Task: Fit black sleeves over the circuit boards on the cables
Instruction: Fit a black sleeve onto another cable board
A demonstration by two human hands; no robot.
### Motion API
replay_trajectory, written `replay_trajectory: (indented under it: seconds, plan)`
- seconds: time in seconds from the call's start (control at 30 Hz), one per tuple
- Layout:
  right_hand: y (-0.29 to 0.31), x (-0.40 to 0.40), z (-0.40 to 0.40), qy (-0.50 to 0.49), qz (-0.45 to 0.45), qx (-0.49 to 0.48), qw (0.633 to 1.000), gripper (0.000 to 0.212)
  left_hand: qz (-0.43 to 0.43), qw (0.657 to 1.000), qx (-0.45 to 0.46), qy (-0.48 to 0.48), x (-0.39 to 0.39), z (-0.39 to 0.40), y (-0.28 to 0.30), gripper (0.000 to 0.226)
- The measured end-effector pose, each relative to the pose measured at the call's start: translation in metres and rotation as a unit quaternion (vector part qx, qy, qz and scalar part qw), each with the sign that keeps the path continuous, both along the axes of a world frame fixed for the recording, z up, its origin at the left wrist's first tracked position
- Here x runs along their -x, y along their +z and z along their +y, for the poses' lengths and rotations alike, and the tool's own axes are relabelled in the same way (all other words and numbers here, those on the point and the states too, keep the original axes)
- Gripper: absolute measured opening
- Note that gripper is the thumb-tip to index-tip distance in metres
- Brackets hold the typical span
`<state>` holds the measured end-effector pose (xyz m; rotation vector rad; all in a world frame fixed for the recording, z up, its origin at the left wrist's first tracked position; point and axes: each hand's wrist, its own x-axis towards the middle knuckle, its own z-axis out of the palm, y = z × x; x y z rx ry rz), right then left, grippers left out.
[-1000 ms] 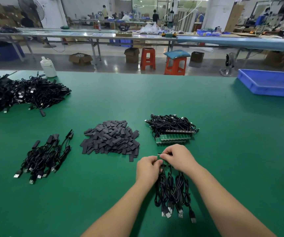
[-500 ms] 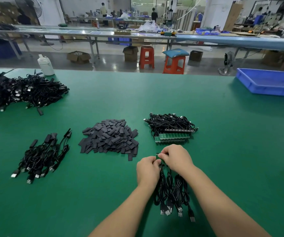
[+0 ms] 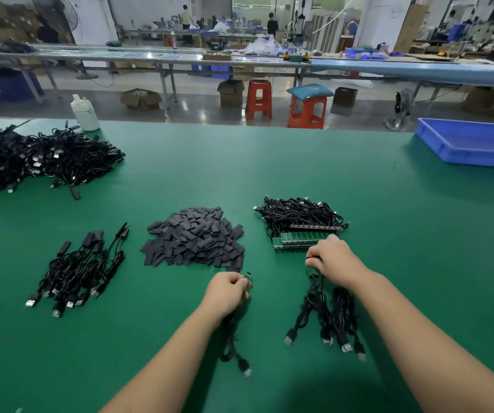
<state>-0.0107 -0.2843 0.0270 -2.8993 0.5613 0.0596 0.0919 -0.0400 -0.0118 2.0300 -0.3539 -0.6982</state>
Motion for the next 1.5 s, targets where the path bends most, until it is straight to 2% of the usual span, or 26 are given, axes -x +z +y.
replay_trajectory:
  seconds: [0.13,0.2,0.27,0.33,0.4,0.47,0.5,0.53,0.67,0.8,0.97,1.03,1.1,1.2,1.27,1.33,1.5]
  plan:
    - [-0.008,-0.006,-0.002,0.019,0.026,0.079,0.996,0.028,-0.084,0.995,-0.048,-0.017,-0.007,0.007,-0.004,0.021]
    - [-0.016,-0.008,0.008,0.006,-0.045,0.1,0.994,0.028,-0.137,0.989,-0.053,-0.015,-0.007,0.008,-0.005,0.017]
    - [-0.019,-0.011,0.029,-0.03,-0.138,0.053,0.989,0.027,-0.16,0.987,-0.025,-0.001,-0.007,0.006,-0.004,0.014]
    - [-0.019,-0.016,0.058,-0.059,-0.17,-0.08,0.98,0.025,-0.137,0.99,0.016,0.016,-0.007,0.004,-0.003,0.012]
    - [-0.02,-0.022,0.092,-0.083,-0.161,-0.266,0.947,0.026,-0.077,0.994,0.074,0.018,-0.006,0.002,-0.001,0.011]
    - [-0.023,-0.025,0.124,-0.127,-0.162,-0.479,0.853,0.025,-0.021,0.991,0.132,0.017,-0.004,0.001,0.002,0.007]
    - [-0.027,-0.027,0.136,-0.148,-0.164,-0.553,0.803,0.026,-0.016,0.99,0.14,0.021,-0.004,0.002,0.003,0.007]
    - [-0.031,-0.027,0.145,-0.157,-0.169,-0.583,0.779,0.026,-0.013,0.989,0.145,0.027,-0.003,0.003,0.004,0.008]
    - [-0.05,-0.027,0.158,-0.168,-0.186,-0.517,0.819,0.029,0.028,0.987,0.156,0.039,-0.004,0.009,0.002,0.011]
    - [-0.056,-0.026,0.155,-0.149,-0.176,-0.51,0.829,0.035,0.026,0.992,0.123,0.031,-0.01,0.013,-0.001,0.009]
    - [-0.06,-0.028,0.145,-0.131,-0.167,-0.467,0.858,0.036,-0.052,0.996,0.061,0.033,-0.025,0.013,-0.004,0.029]
    - [-0.06,-0.029,0.141,-0.147,-0.183,-0.455,0.859,0.029,-0.131,0.99,0.006,0.04,-0.033,0.014,-0.006,0.026]
    - [-0.062,-0.028,0.139,-0.162,-0.195,-0.468,0.847,0.024,-0.255,0.963,-0.089,0.015,-0.037,0.019,-0.009,0.019]
    - [-0.068,-0.023,0.137,-0.158,-0.205,-0.477,0.84,0.023,-0.396,0.896,-0.188,-0.065,-0.042,0.027,-0.02,0.032]
    - [-0.071,-0.022,0.137,-0.152,-0.202,-0.469,0.846,0.023,-0.422,0.867,-0.233,-0.124,-0.045,0.028,-0.025,0.04]
    - [-0.074,-0.024,0.136,-0.149,-0.193,-0.465,0.851,0.025,-0.42,0.854,-0.267,-0.154,-0.048,0.028,-0.028,0.044]
    - [-0.075,-0.027,0.134,-0.133,-0.17,-0.453,0.865,0.025,-0.421,0.857,-0.26,-0.141,-0.05,0.028,-0.026,0.037]
